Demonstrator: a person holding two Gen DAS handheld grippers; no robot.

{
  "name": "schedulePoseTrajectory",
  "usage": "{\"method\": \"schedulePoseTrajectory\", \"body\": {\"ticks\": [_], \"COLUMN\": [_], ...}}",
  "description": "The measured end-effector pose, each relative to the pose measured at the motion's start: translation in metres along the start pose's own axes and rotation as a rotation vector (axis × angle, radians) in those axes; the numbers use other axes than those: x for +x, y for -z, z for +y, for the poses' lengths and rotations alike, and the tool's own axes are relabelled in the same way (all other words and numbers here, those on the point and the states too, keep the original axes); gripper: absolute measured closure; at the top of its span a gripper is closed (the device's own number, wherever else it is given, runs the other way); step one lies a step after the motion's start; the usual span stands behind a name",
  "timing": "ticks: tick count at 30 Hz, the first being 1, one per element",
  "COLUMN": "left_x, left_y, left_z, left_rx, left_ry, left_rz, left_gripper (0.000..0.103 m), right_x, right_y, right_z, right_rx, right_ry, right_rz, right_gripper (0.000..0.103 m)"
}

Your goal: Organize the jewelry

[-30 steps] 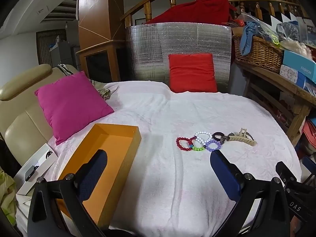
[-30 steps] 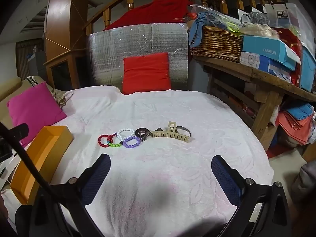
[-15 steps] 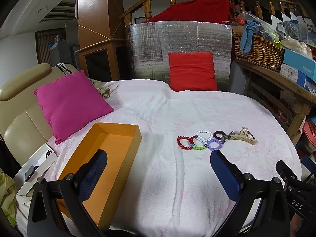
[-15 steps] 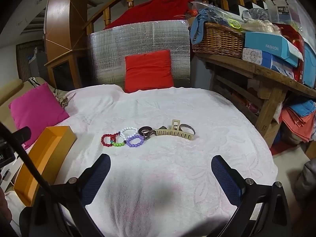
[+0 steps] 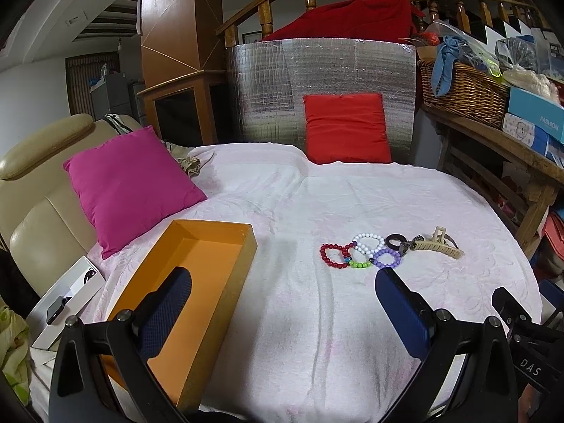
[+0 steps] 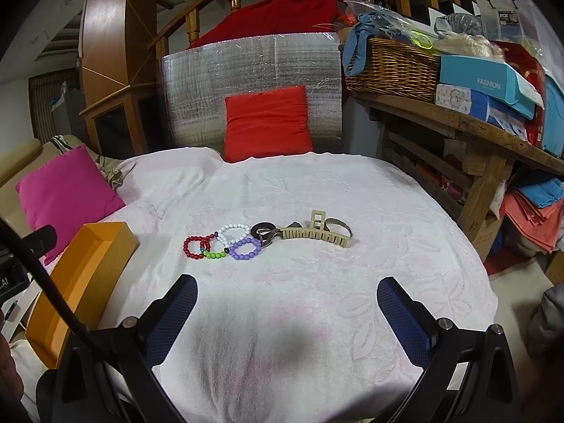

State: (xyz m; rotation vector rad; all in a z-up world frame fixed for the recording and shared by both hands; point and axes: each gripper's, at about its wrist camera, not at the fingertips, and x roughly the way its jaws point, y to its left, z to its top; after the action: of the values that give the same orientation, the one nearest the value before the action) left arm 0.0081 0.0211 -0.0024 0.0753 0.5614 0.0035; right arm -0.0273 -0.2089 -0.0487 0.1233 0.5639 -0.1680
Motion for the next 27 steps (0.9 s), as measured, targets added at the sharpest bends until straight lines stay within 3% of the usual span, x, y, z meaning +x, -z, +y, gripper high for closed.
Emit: {"method": "schedulePoseTrajectory", "body": {"ticks": [27], "left_x": [0.019], "left_y": [-0.003], "left_z": [-0.007], "left_rx": [0.002], "left_ry": [-0.018], "left_rz": [0.023], "left_gripper": [0.0], "right_x": [0.019], "right_y": [-0.014], "right_z": [-0.003], "right_rx": [0.012], "right_ry": [-0.005], "right_rz": [0.015], "right_gripper": [0.0]}}
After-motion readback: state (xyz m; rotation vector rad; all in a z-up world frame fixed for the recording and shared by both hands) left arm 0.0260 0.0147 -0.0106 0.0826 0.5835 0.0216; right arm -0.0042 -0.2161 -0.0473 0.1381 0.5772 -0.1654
